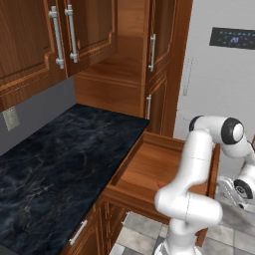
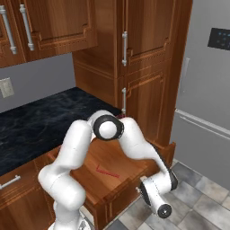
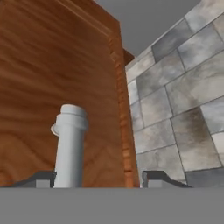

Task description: Take a straw from the drawer in front and place it inside the glass cup on the dining counter.

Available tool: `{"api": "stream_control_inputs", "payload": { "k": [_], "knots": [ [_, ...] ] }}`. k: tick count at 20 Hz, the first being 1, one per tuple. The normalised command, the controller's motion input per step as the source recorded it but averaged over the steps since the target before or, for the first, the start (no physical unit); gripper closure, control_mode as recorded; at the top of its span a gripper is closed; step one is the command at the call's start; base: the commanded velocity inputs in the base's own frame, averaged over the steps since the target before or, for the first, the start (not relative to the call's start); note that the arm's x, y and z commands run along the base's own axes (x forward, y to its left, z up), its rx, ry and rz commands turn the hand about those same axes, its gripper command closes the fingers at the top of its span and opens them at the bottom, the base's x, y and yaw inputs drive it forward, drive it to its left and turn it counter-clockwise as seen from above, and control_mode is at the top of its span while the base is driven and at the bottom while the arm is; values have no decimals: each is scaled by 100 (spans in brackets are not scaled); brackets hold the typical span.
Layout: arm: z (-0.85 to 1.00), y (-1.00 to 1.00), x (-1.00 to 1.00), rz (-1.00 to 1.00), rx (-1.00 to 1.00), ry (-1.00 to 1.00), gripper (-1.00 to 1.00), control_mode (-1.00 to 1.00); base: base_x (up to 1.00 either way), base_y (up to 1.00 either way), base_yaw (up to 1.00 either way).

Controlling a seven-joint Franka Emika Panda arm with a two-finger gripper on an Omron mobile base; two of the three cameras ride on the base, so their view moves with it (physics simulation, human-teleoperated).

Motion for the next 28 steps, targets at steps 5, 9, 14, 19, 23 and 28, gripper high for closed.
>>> {"api": "stream_control_inputs", "payload": {
  "k": [5,9,14,19,23,28],
  "knots": [
    [100,-48,-7,0,3,2,-100,-100,0,0,0],
    [100,-34,-9,2,3,9,-100,-100,0,0,0],
    [100,-10,-7,5,0,13,-100,-100,0,0,0],
    [100,12,0,7,0,25,-100,-100,0,0,0],
    [100,48,6,17,-5,24,-100,-100,0,0,0],
    [96,58,24,27,-9,20,-100,-100,0,0,0]
  ]
}}
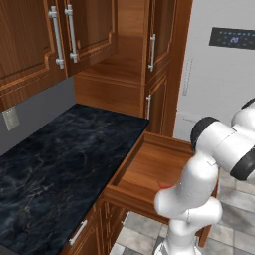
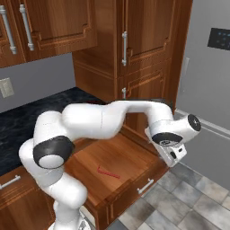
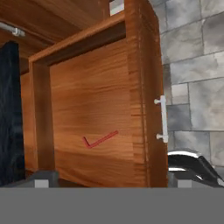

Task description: Take a straw from the drawer in front and place it inside the glass cup on the dining counter.

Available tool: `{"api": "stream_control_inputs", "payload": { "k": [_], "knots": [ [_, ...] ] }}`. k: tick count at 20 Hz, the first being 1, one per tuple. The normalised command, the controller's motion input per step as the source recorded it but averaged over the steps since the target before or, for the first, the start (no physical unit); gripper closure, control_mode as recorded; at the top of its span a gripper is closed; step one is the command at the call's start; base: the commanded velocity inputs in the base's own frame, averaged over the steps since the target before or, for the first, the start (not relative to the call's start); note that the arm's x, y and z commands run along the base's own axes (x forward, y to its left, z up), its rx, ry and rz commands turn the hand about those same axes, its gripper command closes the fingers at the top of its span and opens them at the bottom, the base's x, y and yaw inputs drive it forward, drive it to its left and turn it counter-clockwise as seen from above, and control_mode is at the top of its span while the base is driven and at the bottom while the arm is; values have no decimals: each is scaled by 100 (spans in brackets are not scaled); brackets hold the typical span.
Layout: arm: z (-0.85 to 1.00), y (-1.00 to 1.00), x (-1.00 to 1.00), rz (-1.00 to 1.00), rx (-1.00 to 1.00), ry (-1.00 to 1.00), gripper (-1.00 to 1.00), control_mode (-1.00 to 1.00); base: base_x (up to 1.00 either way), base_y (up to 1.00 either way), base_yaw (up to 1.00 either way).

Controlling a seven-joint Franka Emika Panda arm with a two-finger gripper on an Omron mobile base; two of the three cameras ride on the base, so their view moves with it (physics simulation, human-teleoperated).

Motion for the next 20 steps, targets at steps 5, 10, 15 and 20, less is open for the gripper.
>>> {"api": "stream_control_inputs", "payload": {
  "k": [5,10,15,20],
  "knots": [
    [34,82,11,30,-19,9,-100,-100,0,0,0],
    [0,99,-10,21,-25,0,-100,-100,0,0,0],
    [0,97,-7,12,-25,0,-100,-100,0,0,0],
    [-2,58,0,12,-16,0,-100,-100,0,0,0]
  ]
}}
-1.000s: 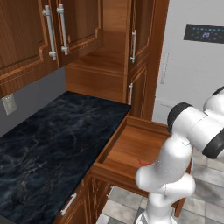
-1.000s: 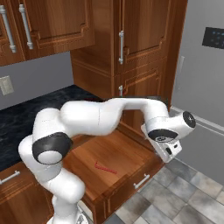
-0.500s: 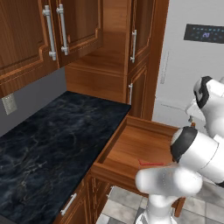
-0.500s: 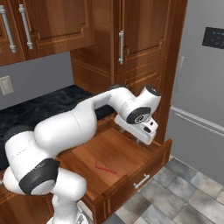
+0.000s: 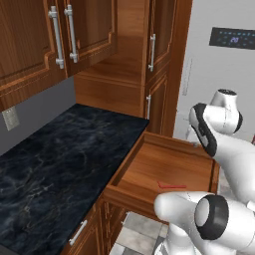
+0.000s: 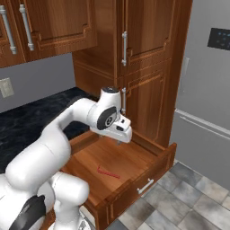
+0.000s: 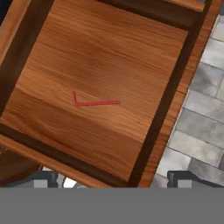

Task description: Take a straw from the drawer in front and place it inside the glass cup on the dining counter.

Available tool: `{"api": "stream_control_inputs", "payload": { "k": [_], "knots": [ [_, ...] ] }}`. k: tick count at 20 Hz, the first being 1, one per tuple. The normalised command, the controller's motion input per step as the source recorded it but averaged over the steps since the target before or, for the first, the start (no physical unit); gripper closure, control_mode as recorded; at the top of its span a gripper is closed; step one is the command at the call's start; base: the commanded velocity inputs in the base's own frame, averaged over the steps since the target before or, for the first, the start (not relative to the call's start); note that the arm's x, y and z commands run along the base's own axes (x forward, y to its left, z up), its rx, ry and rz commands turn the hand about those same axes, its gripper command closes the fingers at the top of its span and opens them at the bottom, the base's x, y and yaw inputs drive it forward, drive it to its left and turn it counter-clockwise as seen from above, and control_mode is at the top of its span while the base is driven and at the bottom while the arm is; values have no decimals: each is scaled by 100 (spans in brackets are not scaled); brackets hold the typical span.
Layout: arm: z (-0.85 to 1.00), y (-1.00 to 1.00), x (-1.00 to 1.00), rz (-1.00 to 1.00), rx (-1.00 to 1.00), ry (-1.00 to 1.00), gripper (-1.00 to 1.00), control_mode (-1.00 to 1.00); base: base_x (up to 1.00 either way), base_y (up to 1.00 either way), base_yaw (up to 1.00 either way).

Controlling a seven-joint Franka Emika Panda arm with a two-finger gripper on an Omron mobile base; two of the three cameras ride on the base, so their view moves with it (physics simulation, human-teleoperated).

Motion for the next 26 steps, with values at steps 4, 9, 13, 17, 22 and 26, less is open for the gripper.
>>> {"api": "stream_control_inputs", "payload": {
  "k": [4,9,13,17,22,26],
  "knots": [
    [-12,49,0,14,-9,0,-100,-100,0,0,0],
    [-25,30,15,14,-7,4,-100,-100,0,0,0],
    [-38,11,49,14,-4,15,-100,-100,0,0,0],
    [-37,5,56,18,-4,19,-100,-100,0,0,0],
    [-40,18,35,27,-2,13,-100,-100,0,0,0],
    [-45,13,26,26,0,11,-100,-100,0,0,0]
  ]
}}
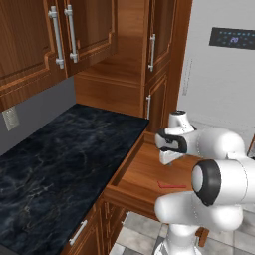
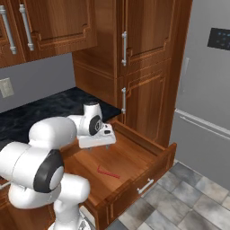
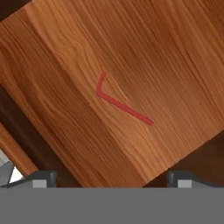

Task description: Take a straw from the drawer in front and place it inside the glass cup on the dining counter.

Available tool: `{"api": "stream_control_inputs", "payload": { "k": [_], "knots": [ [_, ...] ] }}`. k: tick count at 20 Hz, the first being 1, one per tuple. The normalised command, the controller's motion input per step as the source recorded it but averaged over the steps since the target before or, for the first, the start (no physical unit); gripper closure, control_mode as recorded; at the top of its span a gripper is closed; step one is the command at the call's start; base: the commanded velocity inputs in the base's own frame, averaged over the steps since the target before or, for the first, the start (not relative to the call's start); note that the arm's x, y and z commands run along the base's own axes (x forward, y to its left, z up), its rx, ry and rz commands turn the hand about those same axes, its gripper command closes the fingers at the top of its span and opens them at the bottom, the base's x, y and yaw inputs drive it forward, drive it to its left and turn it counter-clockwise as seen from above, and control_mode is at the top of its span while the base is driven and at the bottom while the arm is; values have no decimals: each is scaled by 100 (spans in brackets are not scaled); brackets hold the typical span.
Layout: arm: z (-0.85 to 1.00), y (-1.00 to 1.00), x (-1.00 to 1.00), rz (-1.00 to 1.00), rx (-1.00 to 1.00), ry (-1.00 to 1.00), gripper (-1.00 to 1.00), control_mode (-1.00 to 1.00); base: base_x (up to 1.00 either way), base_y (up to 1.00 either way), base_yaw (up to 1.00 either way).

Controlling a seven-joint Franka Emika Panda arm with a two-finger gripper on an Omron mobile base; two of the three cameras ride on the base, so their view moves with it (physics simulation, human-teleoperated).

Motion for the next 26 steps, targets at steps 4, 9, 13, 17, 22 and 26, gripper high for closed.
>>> {"api": "stream_control_inputs", "payload": {
  "k": [4,9,13,17,22,26],
  "knots": [
    [-50,11,8,23,0,9,-100,-100,0,0,0],
    [-50,5,4,17,0,1,-100,-100,0,0,0],
    [-40,0,5,12,0,0,-100,-100,0,0,0],
    [-30,0,1,9,3,0,-100,-100,0,0,0],
    [-24,1,0,7,10,0,-100,-100,0,0,0],
    [-27,1,0,7,10,0,-100,-100,0,0,0]
  ]
}}
